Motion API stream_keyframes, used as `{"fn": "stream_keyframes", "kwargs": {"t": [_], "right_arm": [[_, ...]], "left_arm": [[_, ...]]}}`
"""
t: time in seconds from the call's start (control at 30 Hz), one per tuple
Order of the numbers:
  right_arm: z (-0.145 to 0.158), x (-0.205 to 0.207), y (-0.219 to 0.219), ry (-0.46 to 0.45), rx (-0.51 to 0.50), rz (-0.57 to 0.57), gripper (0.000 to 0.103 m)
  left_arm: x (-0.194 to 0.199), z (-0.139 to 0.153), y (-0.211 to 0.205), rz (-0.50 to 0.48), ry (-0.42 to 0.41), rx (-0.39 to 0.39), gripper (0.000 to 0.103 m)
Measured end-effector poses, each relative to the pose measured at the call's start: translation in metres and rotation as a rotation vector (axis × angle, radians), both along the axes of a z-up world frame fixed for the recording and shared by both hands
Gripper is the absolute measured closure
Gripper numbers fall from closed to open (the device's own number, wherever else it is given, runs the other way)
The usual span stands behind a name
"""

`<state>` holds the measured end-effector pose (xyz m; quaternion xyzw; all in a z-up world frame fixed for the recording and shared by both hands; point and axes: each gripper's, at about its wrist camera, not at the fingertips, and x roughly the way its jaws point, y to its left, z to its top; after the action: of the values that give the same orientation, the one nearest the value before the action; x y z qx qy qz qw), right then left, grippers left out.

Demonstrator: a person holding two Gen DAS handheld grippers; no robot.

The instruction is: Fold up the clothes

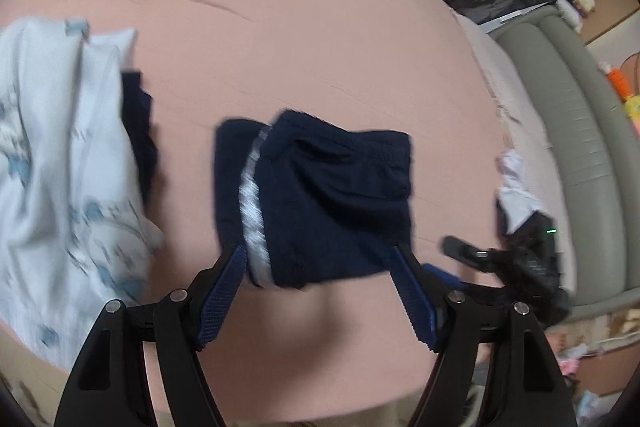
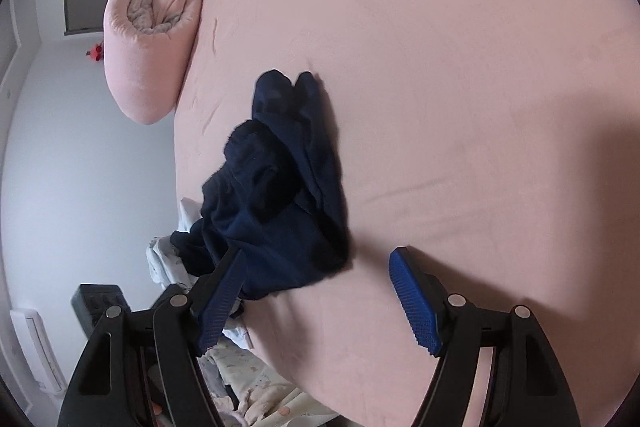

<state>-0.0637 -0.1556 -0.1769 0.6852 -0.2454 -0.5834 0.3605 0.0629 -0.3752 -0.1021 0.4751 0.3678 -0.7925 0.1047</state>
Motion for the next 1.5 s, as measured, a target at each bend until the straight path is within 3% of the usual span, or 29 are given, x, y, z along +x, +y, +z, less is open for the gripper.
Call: {"fn": "stream_keyframes", "kwargs": {"t": [0.23,0.33,0.47,0.7,0.93,1.03,1.2,1.5], "right_arm": [[-0.023,0.020,-0.028,-0.056,-0.048,-0.077,0.029],[-0.024,0.021,-0.030,-0.069,-0.055,-0.088,0.029],[-0.023,0.020,-0.029,-0.090,-0.070,-0.085,0.029],[-0.025,0.024,-0.045,-0.086,-0.053,-0.097,0.029],[-0.033,0.012,-0.053,-0.092,-0.086,-0.126,0.029],[-0.033,0.006,-0.058,-0.079,-0.088,-0.115,0.029],[-0.036,-0.003,-0.069,-0.071,-0.099,-0.106,0.029],[-0.040,-0.017,-0.083,-0.086,-0.146,-0.114,0.029]], "left_arm": [[0.034,-0.034,-0.010,0.177,0.092,0.312,0.030],[0.048,-0.040,-0.019,0.219,0.109,0.377,0.029],[0.043,-0.051,-0.009,0.210,0.084,0.335,0.028],[0.047,-0.058,-0.010,0.213,0.097,0.371,0.028],[0.026,-0.071,-0.011,0.259,0.086,0.336,0.027],[0.019,-0.068,-0.007,0.252,0.111,0.290,0.020],[0.017,-0.071,-0.012,0.295,0.167,0.297,0.019],[0.006,-0.071,-0.019,0.306,0.197,0.292,0.017]]}}
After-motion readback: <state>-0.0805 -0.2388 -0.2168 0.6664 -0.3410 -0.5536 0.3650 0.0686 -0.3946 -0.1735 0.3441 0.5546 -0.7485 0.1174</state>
